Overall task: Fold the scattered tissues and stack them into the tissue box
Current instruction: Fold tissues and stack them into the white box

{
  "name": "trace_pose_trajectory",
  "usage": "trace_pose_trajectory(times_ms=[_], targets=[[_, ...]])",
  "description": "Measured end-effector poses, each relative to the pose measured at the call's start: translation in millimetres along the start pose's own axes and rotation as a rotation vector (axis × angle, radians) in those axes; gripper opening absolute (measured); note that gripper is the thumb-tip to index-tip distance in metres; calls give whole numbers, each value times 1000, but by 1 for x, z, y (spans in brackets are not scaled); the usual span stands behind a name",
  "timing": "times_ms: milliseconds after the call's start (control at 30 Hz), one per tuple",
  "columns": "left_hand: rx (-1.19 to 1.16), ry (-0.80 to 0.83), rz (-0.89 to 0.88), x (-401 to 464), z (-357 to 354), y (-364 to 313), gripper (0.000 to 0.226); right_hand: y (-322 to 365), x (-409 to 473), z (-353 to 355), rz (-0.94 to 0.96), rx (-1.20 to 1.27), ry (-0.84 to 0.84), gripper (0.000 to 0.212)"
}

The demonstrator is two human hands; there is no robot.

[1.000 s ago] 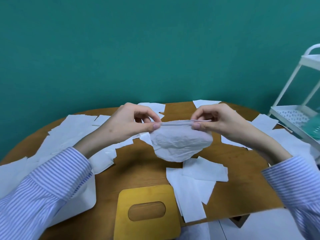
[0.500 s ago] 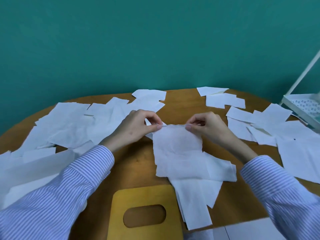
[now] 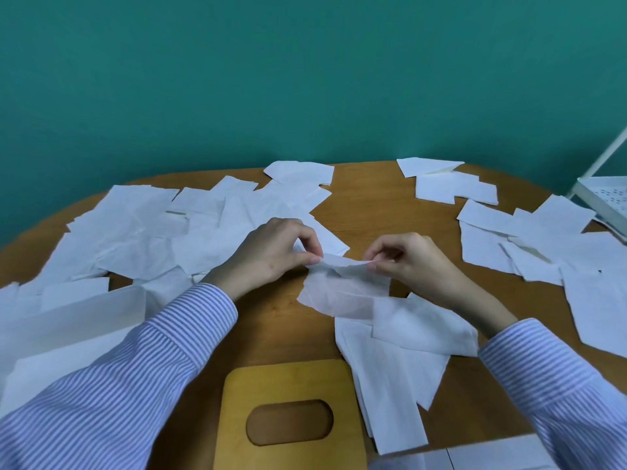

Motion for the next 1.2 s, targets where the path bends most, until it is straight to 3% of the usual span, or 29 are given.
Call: trace_pose_trajectory(times_ms=[200, 400, 533, 633, 733, 900, 1033, 1200], targets=[[129, 243, 9, -14, -14, 5, 9, -5, -30, -28, 12, -85, 267, 7], [147, 47, -26, 1, -9, -11, 11, -23, -17, -17, -29, -177, 52, 13], [240, 62, -58, 4, -33, -8, 11, -32, -6, -26, -20, -332, -30, 11], [241, 94, -53, 3, -48, 0, 13, -34, -2, -34, -16, -416, 6, 8], [208, 125, -48, 0, -53, 5, 14, -35, -3, -41, -13, -430, 94, 20], [186, 131, -78, -2, -51, 4, 9, -32, -3, -43, 20, -453, 150, 12], [155, 188, -124, -6, -60, -4, 17, -32, -3, -44, -15, -352, 162, 16], [95, 136, -138, 1, -49, -17, 7, -22, -3, -24, -44, -142, 97, 15]])
Point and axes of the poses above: each hand's wrist, its own x-axis towards the middle knuckle, its own z-axis out of the back of the hand, y = z × x, the point moved 9 cm from there along x, towards the middle knuckle, and after that the axes turned 15 degrees about -y, right-handed, at the moved point
